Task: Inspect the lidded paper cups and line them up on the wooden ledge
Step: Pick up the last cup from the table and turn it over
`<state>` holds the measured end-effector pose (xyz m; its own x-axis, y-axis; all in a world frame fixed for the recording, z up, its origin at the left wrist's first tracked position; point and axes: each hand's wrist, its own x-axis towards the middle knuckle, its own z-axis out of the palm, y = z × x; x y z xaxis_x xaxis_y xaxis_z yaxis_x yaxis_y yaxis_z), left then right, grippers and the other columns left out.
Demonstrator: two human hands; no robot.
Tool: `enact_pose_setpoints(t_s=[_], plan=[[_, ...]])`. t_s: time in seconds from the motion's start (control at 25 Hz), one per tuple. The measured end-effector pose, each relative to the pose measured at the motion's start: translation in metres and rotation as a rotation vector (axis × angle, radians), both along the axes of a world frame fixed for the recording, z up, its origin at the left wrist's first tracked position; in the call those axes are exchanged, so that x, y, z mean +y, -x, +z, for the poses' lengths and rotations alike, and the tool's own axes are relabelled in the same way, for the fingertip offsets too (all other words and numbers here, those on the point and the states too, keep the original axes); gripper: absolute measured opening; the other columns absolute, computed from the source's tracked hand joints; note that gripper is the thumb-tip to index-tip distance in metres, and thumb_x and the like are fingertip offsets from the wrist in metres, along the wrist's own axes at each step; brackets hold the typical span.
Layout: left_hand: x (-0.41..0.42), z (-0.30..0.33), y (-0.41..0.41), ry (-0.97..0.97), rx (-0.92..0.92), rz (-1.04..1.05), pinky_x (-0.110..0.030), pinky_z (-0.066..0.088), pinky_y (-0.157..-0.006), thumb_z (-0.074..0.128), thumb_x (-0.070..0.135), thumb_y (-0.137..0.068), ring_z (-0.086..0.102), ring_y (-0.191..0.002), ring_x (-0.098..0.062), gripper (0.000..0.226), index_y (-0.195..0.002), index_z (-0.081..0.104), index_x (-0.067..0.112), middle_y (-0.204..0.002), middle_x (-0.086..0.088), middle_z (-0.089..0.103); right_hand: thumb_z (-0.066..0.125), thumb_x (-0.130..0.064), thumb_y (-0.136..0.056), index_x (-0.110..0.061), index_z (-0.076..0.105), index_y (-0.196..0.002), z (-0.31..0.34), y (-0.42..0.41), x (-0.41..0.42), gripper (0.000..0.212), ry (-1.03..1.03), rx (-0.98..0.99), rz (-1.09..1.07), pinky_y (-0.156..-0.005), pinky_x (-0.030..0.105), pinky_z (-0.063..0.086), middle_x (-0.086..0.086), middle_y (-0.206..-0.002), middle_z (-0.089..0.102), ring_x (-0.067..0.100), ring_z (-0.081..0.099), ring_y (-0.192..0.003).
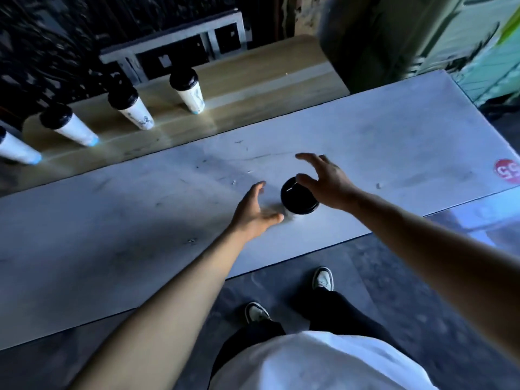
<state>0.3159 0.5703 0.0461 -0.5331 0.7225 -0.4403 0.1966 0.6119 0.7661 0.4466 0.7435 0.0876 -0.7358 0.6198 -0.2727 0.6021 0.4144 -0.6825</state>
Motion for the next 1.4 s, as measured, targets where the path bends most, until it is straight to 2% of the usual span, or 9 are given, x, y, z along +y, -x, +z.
enact_pose_setpoints(t_s=[0.12,0.32,0.48,0.6,0.8,0.92,1.04,1.24,1.4], plan=[[0.019,-0.015,-0.028,0.053,-0.024,0.015,-0.04,0.048,-0.108,0.085,0.016,-0.07,0.052,-0.135,-0.023,0.094,-0.151,0.039,0.021,-0.15,-0.005,0.051,0.061,-0.023,-0.093,-0.031,0.05,-0.144,-0.019,-0.02,0.002,0.052,0.121,0.006,0.009,-0.103,0.033,0.043,0.017,-0.138,0.055,0.036,0.058,-0.124],[0.033,-0.028,-0.057,0.095,-0.029,0.175,-0.022,0.051,-0.079,0.08,0.024,-0.065,0.067,-0.11,-0.024,0.067,-0.129,0.059,0.025,-0.112,0.006,0.068,0.058,-0.032,-0.088,-0.052,0.044,-0.134,-0.032,-0.033,0.01,0.052,0.316,0.066,0.07,-0.075,0.029,0.05,0.004,-0.124,0.066,0.026,0.069,-0.096],[0.03,-0.016,-0.064,0.053,-0.016,0.25,-0.036,0.056,-0.093,0.081,0.034,-0.068,0.067,-0.113,-0.023,0.064,-0.127,0.06,0.025,-0.12,0.0,0.072,0.053,-0.027,-0.093,-0.054,0.049,-0.128,-0.026,-0.033,0.015,0.044,0.406,0.135,0.06,-0.083,0.048,0.06,0.001,-0.112,0.068,0.03,0.073,-0.087],[0.025,0.011,-0.066,0.022,0.026,0.259,-0.023,0.051,-0.086,0.078,0.046,-0.068,0.064,-0.112,-0.01,0.066,-0.129,0.056,0.032,-0.125,0.01,0.07,0.048,-0.032,-0.089,-0.045,0.055,-0.127,-0.014,-0.029,0.022,0.041,0.503,0.201,0.026,-0.084,0.054,0.061,0.001,-0.105,0.07,0.03,0.073,-0.092],[0.019,0.06,-0.072,-0.112,0.094,0.26,-0.028,0.057,-0.073,0.068,0.047,-0.073,0.068,-0.086,-0.003,0.048,-0.116,0.058,0.029,-0.098,0.016,0.071,0.041,-0.039,-0.084,-0.031,0.064,-0.112,0.009,-0.023,0.026,0.038,0.558,0.255,-0.075,-0.083,0.048,0.061,0.006,-0.108,0.071,0.028,0.068,-0.098],[0.014,0.083,-0.071,-0.093,0.233,0.16,-0.037,0.056,-0.076,0.059,0.053,-0.074,0.067,-0.091,-0.019,0.054,-0.118,0.058,0.021,-0.104,0.004,0.069,0.038,-0.028,-0.081,-0.034,0.069,-0.108,0.026,-0.016,0.019,0.041,0.551,0.29,-0.092,-0.079,0.034,0.05,-0.003,-0.104,0.072,0.021,0.064,-0.094],[0.012,0.096,-0.072,-0.045,0.311,0.095,-0.038,0.055,-0.077,0.056,0.068,-0.07,0.065,-0.096,-0.023,0.073,-0.124,0.053,0.019,-0.111,0.0,0.067,0.036,-0.018,-0.092,-0.022,0.072,-0.119,0.037,-0.008,0.006,0.045,0.707,0.442,-0.105,-0.094,0.04,0.052,0.005,-0.12,0.075,0.023,0.069,-0.111],[0.013,0.1,-0.067,0.063,0.347,0.085,-0.034,0.055,-0.077,0.077,0.063,-0.064,0.066,-0.094,-0.02,0.071,-0.116,0.049,0.025,-0.103,0.009,0.066,0.041,-0.048,-0.095,-0.036,0.072,-0.121,0.05,-0.002,-0.007,0.042,0.721,0.376,-0.061,-0.089,0.033,0.052,-0.001,-0.12,0.072,0.014,0.067,-0.106],[0.012,0.101,-0.064,0.106,0.333,0.078,-0.036,0.058,-0.072,0.07,0.059,-0.063,0.067,-0.085,-0.024,0.06,-0.106,0.042,0.029,-0.094,0.01,0.066,0.051,-0.043,-0.091,-0.03,0.076,-0.109,0.056,0.0,-0.012,0.033,0.693,0.389,-0.062,-0.079,0.03,0.051,-0.002,-0.107,0.074,0.015,0.067,-0.096]])
